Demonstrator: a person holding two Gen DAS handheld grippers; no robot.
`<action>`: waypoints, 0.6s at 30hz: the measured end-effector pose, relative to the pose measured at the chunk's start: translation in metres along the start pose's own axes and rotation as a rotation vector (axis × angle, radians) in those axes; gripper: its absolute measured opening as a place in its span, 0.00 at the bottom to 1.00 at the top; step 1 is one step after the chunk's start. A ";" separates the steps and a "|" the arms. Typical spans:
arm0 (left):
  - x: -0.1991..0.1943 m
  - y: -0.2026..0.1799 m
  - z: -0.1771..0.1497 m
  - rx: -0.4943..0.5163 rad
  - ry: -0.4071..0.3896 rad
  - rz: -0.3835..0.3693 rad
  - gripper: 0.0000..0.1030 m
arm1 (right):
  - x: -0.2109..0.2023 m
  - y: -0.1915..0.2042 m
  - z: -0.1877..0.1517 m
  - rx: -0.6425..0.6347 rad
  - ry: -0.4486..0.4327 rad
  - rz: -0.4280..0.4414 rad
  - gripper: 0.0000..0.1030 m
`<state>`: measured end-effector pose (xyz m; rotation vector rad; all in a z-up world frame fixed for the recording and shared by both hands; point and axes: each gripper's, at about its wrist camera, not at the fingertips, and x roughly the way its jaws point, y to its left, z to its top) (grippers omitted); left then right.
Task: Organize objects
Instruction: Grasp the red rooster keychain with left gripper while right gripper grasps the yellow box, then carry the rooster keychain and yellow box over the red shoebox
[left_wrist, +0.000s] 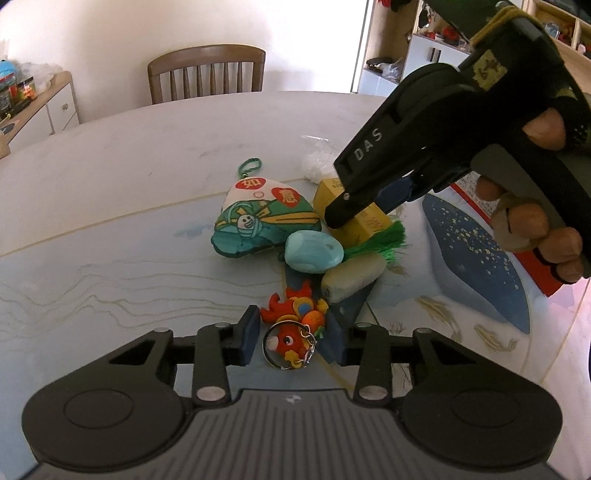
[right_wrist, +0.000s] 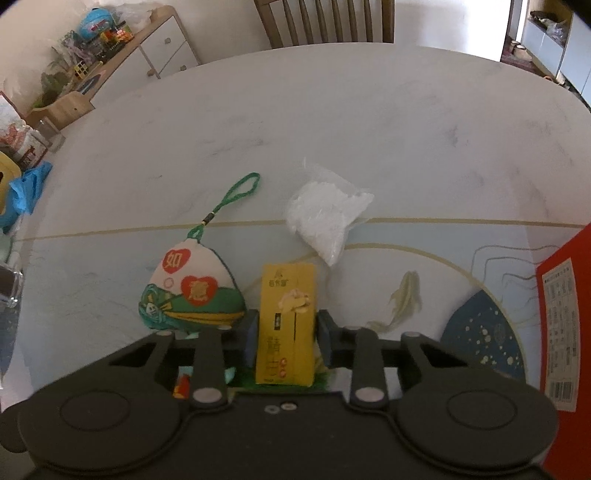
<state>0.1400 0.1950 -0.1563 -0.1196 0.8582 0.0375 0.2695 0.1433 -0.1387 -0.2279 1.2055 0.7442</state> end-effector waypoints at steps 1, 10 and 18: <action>-0.001 0.000 0.000 -0.003 0.002 0.001 0.37 | -0.002 -0.001 0.000 0.005 -0.005 0.000 0.28; -0.021 -0.001 0.000 -0.028 -0.006 -0.001 0.37 | -0.030 -0.013 -0.018 0.015 -0.035 0.013 0.28; -0.049 -0.008 0.003 -0.056 -0.023 -0.020 0.37 | -0.065 -0.017 -0.042 0.000 -0.050 0.052 0.28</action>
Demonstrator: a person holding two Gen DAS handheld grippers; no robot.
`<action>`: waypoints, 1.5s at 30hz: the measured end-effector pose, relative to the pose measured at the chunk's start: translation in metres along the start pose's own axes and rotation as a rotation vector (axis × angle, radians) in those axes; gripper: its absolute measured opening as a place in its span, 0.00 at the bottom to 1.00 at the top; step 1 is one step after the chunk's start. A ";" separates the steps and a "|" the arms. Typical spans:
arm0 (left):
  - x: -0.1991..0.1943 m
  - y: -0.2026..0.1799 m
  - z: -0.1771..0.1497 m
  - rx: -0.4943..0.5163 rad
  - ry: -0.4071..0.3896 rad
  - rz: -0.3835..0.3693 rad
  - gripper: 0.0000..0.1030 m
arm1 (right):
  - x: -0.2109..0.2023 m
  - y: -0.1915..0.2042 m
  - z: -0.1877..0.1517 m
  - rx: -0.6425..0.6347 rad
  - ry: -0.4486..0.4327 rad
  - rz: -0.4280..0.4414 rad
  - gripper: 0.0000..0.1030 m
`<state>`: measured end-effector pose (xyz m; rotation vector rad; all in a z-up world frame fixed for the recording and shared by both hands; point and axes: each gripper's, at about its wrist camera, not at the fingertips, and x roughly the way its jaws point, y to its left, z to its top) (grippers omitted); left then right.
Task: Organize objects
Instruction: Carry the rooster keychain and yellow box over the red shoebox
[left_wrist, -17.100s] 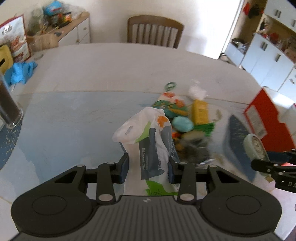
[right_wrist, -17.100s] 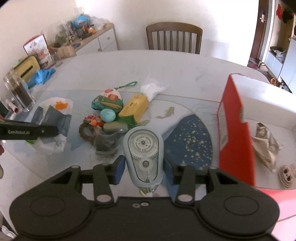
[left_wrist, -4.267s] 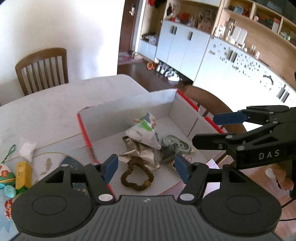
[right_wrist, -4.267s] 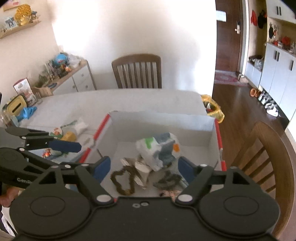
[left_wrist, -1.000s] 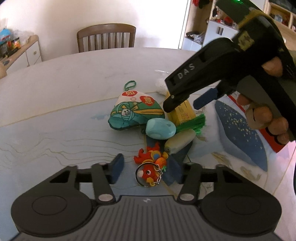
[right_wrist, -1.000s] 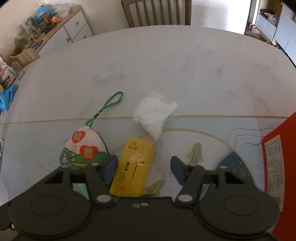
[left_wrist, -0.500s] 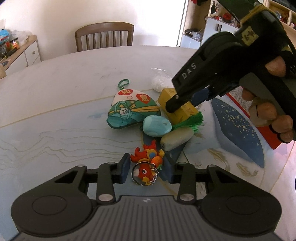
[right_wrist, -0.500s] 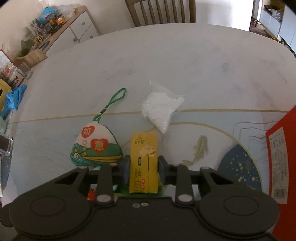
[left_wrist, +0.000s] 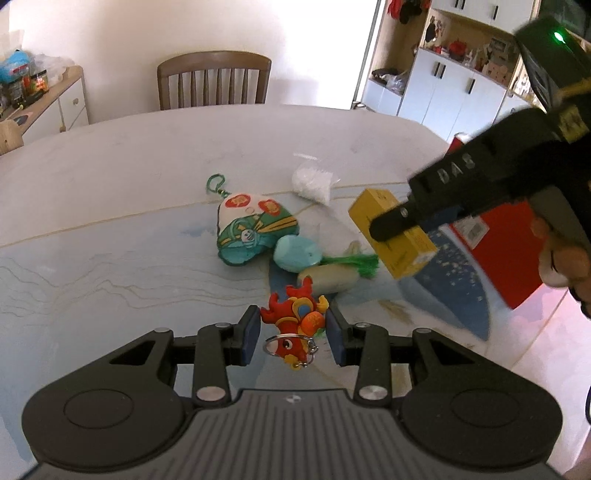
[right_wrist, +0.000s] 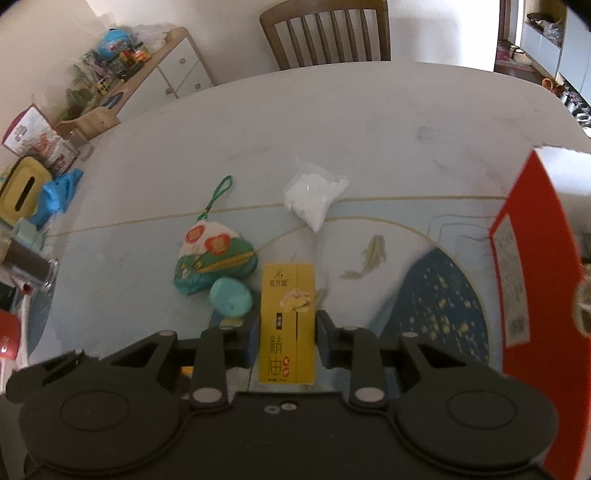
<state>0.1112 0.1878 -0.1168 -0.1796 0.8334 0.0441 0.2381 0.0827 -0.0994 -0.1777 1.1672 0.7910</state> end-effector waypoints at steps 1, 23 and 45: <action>-0.003 -0.002 0.000 -0.002 -0.004 -0.004 0.37 | -0.004 0.001 -0.003 -0.005 -0.001 0.004 0.28; -0.059 -0.097 0.039 0.102 -0.020 -0.071 0.37 | -0.117 -0.047 -0.061 0.050 -0.095 0.042 0.28; -0.032 -0.215 0.075 0.251 -0.044 -0.144 0.37 | -0.173 -0.175 -0.082 0.200 -0.202 -0.069 0.28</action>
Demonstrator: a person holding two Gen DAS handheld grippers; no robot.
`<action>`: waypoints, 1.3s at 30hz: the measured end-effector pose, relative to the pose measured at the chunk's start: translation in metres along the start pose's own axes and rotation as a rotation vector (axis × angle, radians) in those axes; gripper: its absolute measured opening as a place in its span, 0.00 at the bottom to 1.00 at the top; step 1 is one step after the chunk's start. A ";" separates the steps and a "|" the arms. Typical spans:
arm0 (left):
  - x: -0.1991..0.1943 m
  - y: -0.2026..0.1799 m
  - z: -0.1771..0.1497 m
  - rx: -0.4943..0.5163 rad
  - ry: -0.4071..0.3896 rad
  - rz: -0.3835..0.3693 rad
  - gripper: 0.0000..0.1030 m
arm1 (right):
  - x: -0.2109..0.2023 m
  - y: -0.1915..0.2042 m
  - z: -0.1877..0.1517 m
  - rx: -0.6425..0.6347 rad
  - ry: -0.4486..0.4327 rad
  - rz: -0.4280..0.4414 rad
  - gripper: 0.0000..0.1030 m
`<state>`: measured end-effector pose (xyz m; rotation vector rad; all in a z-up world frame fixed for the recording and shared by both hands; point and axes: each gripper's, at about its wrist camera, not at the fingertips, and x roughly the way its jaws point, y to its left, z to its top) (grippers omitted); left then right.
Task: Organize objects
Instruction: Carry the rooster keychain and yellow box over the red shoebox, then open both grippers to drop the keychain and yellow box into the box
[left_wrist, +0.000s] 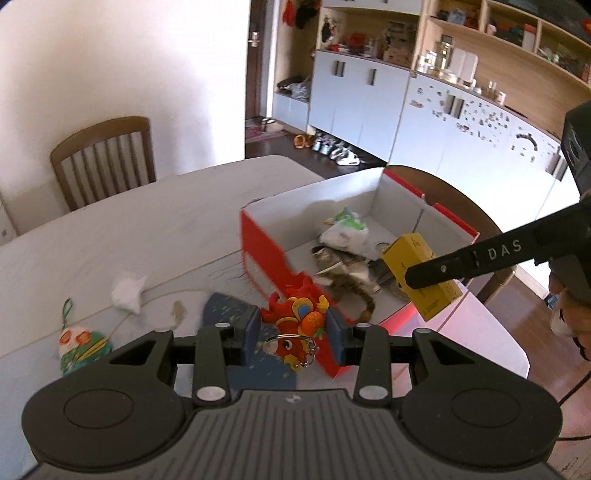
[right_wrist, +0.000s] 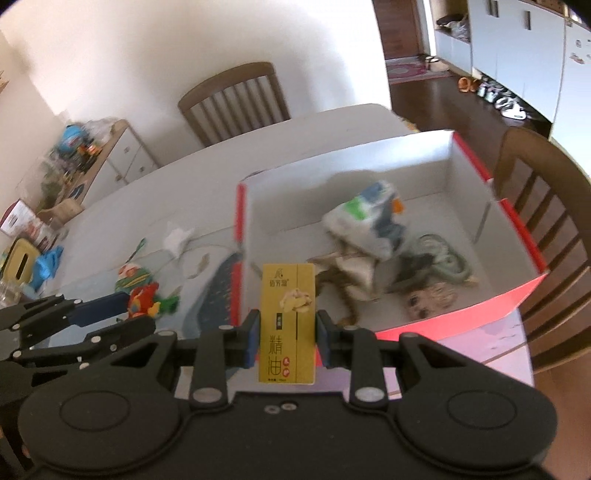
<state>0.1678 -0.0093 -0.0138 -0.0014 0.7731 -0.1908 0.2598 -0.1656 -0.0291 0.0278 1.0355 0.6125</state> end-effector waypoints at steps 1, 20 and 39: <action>0.003 -0.005 0.003 0.007 0.001 -0.002 0.37 | -0.001 -0.005 0.002 0.001 -0.005 -0.005 0.28; 0.082 -0.072 0.056 0.066 0.057 -0.030 0.37 | 0.013 -0.096 0.048 -0.003 -0.026 -0.103 0.28; 0.176 -0.080 0.043 0.054 0.267 0.060 0.37 | 0.091 -0.108 0.047 -0.118 0.123 -0.131 0.28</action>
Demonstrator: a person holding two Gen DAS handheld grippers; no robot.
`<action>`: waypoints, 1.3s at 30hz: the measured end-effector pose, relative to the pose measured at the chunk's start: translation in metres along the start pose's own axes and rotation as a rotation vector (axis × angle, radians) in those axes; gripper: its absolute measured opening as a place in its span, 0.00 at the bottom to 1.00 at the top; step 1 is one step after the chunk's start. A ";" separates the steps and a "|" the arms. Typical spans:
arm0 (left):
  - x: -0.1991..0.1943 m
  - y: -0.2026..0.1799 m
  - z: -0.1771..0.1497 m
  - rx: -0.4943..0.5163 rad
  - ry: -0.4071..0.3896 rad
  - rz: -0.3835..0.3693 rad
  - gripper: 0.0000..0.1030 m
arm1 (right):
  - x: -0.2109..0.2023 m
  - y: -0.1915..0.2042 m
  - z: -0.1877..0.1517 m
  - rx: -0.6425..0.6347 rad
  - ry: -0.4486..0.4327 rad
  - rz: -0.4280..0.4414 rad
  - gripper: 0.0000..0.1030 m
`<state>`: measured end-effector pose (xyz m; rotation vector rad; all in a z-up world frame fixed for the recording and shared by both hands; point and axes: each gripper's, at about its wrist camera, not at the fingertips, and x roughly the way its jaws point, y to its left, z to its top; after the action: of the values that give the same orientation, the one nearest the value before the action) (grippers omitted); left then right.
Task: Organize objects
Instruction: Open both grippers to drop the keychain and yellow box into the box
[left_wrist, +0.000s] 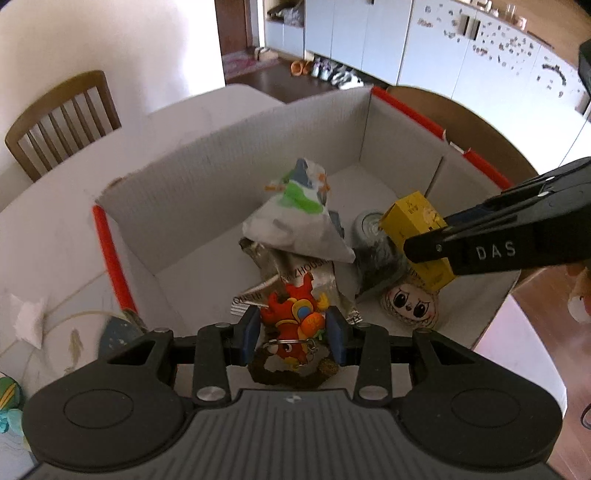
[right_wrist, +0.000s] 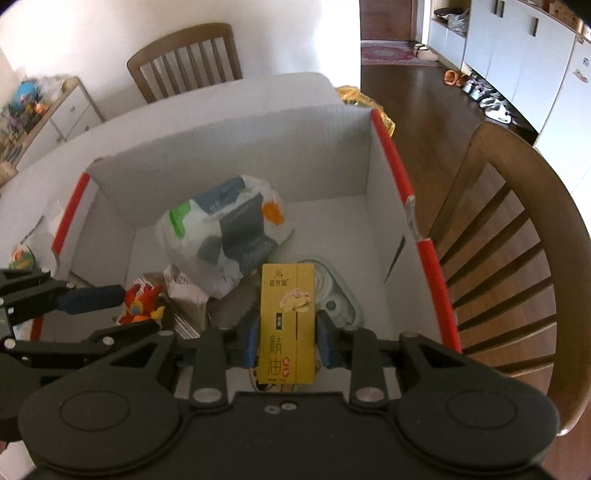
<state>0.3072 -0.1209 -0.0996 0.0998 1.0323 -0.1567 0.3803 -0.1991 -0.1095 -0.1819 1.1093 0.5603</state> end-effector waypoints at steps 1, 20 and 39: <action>0.003 -0.001 0.000 0.004 0.011 0.005 0.37 | 0.002 0.000 -0.001 -0.001 0.006 0.000 0.28; 0.020 -0.003 -0.004 -0.007 0.074 -0.010 0.40 | -0.007 -0.001 -0.007 -0.033 -0.013 0.019 0.35; -0.053 0.011 -0.012 -0.089 -0.122 -0.050 0.54 | -0.061 0.016 -0.009 -0.062 -0.120 0.061 0.41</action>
<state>0.2725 -0.1038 -0.0599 -0.0166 0.9195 -0.1599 0.3446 -0.2097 -0.0575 -0.1665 0.9840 0.6526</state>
